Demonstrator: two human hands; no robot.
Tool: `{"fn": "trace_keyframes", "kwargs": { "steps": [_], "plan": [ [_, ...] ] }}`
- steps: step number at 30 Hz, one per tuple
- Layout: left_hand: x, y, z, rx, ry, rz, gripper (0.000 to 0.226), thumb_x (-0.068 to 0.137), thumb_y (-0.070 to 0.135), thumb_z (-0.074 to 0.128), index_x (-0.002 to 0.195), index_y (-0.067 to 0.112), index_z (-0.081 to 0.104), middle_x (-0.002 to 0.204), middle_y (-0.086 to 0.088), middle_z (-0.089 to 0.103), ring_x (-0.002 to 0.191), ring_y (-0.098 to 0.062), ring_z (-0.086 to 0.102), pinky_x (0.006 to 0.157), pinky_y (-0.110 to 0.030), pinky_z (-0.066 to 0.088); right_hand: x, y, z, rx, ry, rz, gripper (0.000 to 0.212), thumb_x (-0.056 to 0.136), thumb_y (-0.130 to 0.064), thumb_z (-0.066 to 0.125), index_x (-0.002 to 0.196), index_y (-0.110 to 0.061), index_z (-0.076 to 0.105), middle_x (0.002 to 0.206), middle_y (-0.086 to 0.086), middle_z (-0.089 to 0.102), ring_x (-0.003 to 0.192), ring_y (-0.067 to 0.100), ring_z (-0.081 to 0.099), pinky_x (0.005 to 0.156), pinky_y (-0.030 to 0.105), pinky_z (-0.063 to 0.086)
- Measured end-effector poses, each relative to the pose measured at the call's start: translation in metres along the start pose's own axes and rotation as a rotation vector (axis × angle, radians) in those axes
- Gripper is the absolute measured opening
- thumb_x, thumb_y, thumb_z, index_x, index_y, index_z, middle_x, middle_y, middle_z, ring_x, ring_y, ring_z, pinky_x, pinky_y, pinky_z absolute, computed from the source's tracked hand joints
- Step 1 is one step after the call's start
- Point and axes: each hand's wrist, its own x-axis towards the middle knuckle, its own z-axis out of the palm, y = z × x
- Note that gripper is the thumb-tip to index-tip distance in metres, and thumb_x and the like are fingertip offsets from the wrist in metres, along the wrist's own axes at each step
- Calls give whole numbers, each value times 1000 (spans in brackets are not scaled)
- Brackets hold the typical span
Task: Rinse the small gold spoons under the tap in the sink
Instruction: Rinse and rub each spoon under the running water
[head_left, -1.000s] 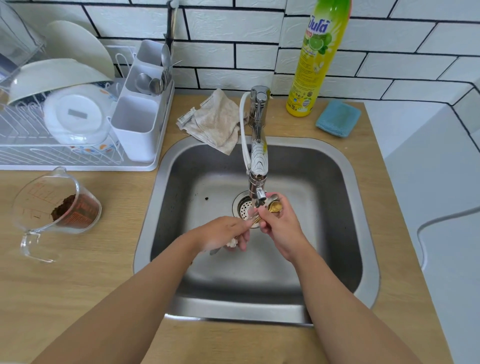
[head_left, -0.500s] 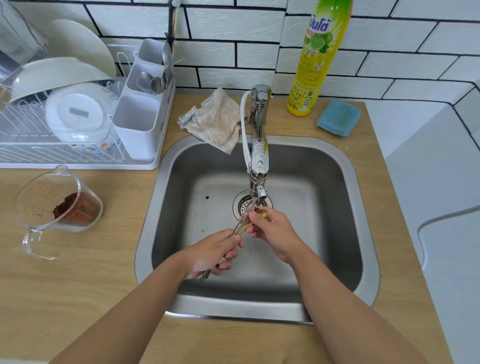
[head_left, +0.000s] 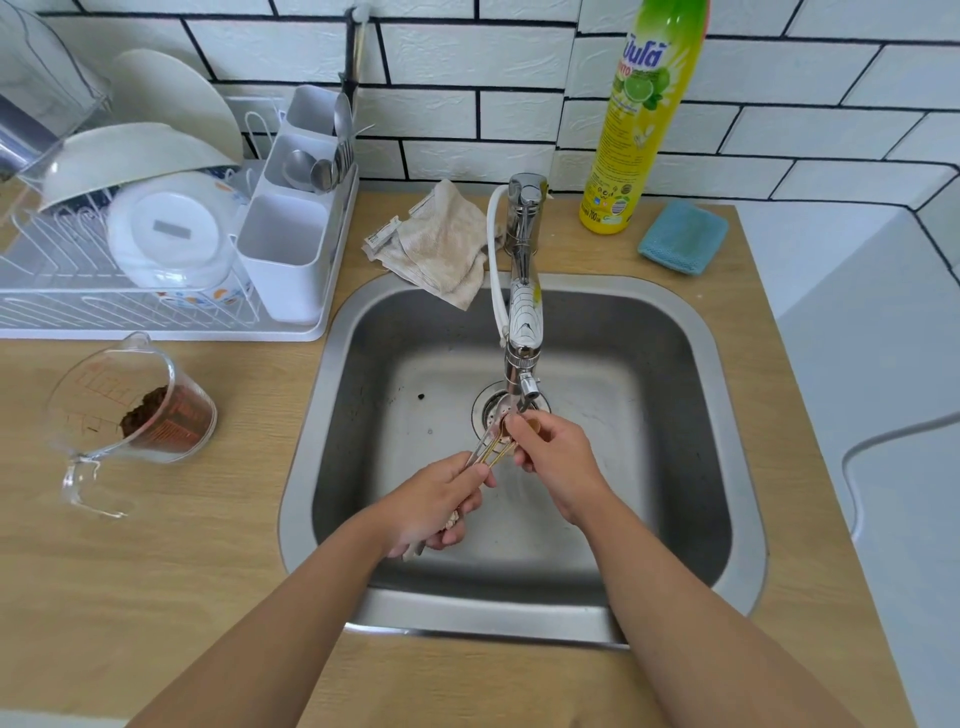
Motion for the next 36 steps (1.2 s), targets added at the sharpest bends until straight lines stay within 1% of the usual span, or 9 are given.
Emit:
{"fn": "trace_keyframes", "kwargs": {
  "steps": [6,11,16,20,22,24,29,32,36],
  "plan": [
    [2,1,2,24,-56,-27,27,104,38,38,109,17,54,62,7,42,43,-12,41,39,-20,29,0,-1,1,2,20,-16,24,105,-27,59,92,-32,79,80,-6,75,61,10,60,59,21,52],
    [6,0,-1,-11,-40,-69,25,105,35,37,91,17,47,61,7,41,44,-10,32,41,-20,21,3,-1,6,314,-65,162,40,106,-46,47,111,-20,77,119,10,77,58,9,56,59,22,49],
    [8,2,-4,-65,107,-76,23,101,38,39,88,19,42,61,7,40,45,-10,28,41,-22,20,3,1,9,145,10,218,54,109,-57,27,122,-20,64,95,-12,77,52,9,59,57,24,48],
    [10,4,-9,-97,254,-79,28,101,41,37,85,19,42,59,6,38,45,-11,26,43,-25,19,4,12,10,-391,123,-99,33,110,-36,43,120,-21,71,87,-6,70,69,6,64,58,16,52],
    [12,2,-8,-69,281,-74,33,102,46,37,82,21,43,57,7,38,45,-11,27,45,-27,19,5,13,13,-448,92,-230,23,108,-23,52,120,-16,70,102,0,66,80,9,65,57,15,54],
    [13,0,-7,-11,293,-54,37,102,49,38,79,20,43,56,8,38,45,-11,31,47,-28,24,5,10,15,-437,92,-266,14,105,-24,57,98,-23,69,86,-9,66,71,7,63,54,15,51],
    [16,-6,-5,100,299,-9,41,104,49,35,79,20,49,52,10,46,58,-17,58,66,-35,43,2,4,21,-619,124,-189,53,101,-59,35,61,-27,44,55,-10,51,54,6,45,55,27,35],
    [18,-8,-5,157,271,8,42,103,53,33,81,20,49,53,11,49,59,-14,58,68,-34,44,9,-4,27,-709,131,-58,54,104,-53,32,59,-23,38,60,-6,49,61,15,45,60,36,34],
    [20,-13,-6,142,220,11,38,104,48,36,83,19,47,58,10,45,53,-8,43,58,-30,42,11,-3,22,-420,103,89,34,96,-36,37,64,-26,35,60,-12,38,65,15,35,62,36,28]
  ]
}}
